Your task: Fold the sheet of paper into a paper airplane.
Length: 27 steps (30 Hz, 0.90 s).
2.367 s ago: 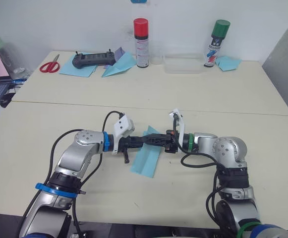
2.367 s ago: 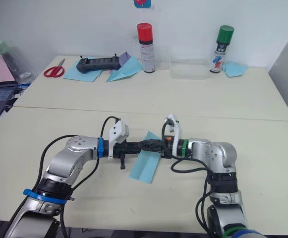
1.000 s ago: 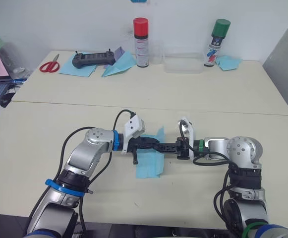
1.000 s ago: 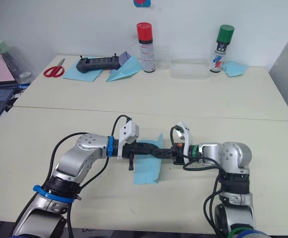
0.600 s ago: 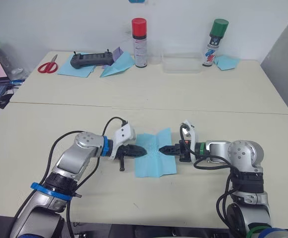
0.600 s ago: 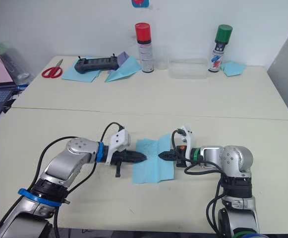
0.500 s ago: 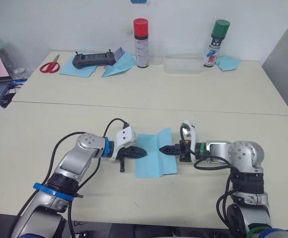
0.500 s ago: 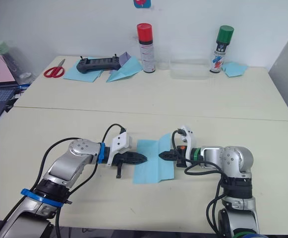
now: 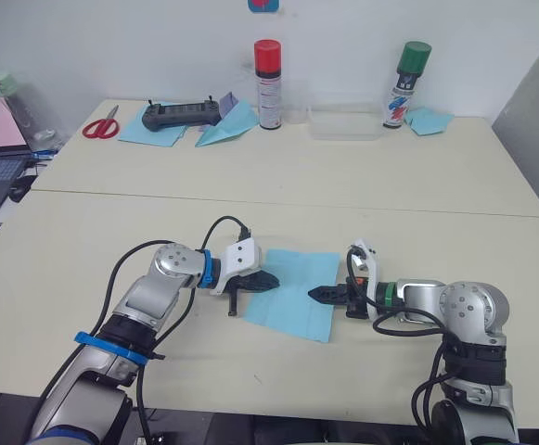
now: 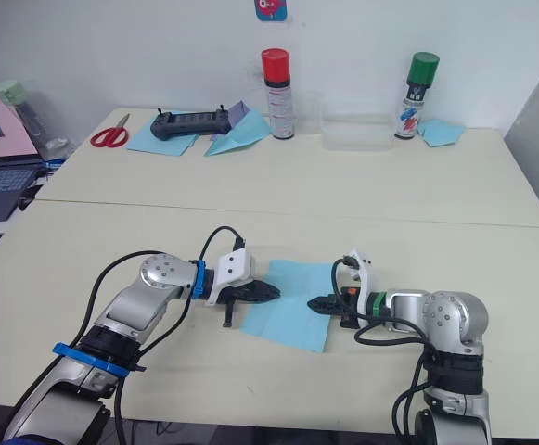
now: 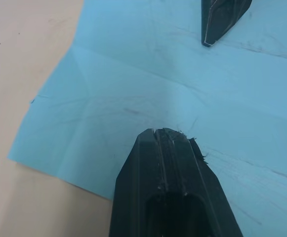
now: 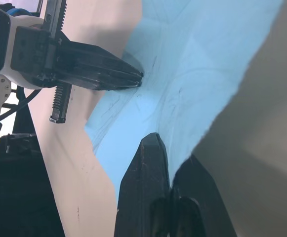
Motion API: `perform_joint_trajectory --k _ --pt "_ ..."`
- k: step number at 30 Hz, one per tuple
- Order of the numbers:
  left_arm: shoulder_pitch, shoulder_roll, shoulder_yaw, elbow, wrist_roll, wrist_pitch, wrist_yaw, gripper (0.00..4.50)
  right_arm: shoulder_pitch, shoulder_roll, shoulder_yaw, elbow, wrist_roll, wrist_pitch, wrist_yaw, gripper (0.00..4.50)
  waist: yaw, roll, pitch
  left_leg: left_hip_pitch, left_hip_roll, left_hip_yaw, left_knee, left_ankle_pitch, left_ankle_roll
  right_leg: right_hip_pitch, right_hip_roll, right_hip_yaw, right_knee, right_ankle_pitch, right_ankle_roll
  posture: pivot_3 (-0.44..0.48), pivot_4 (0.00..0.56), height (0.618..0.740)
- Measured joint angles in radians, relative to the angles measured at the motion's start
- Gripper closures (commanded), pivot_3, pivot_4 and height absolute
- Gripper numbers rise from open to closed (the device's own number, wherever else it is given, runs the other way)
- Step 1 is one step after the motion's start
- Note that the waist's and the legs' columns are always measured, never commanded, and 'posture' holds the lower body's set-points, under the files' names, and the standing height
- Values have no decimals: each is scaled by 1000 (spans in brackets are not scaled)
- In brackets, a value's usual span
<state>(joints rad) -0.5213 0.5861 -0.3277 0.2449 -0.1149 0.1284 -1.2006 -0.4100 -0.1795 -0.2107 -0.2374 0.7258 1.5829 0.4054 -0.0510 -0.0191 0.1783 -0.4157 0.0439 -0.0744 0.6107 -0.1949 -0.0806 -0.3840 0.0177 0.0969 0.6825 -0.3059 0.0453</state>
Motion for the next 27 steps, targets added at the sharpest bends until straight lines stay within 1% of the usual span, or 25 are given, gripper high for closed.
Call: perform_joint_trajectory --k 5,10,17,27 --pt "0 -1 4 -9 0 17 -8 4500 -5 -13 9 32 -21 -85 -3 4475 -1 0 0 0 0 0 0 0 0 0 0 0 0 0 0 0 150 740" --pt "-1 -4 6 -12 0 22 -8 4500 -27 -37 33 71 -28 -126 6 4475 -2 0 0 0 0 0 0 0 0 0 0 0 0 0 0 0 150 740" --pt "-3 -12 6 -5 3 17 -7 4500 -23 -54 38 72 -15 -126 9 4475 3 0 0 0 0 0 0 0 0 0 0 0 -1 0 0 0 150 740" --pt "-5 -13 4 3 5 10 -8 4500 -1 -51 30 37 9 -95 -3 4475 4 0 0 0 0 0 0 0 0 0 0 0 -1 0 0 0 150 740"
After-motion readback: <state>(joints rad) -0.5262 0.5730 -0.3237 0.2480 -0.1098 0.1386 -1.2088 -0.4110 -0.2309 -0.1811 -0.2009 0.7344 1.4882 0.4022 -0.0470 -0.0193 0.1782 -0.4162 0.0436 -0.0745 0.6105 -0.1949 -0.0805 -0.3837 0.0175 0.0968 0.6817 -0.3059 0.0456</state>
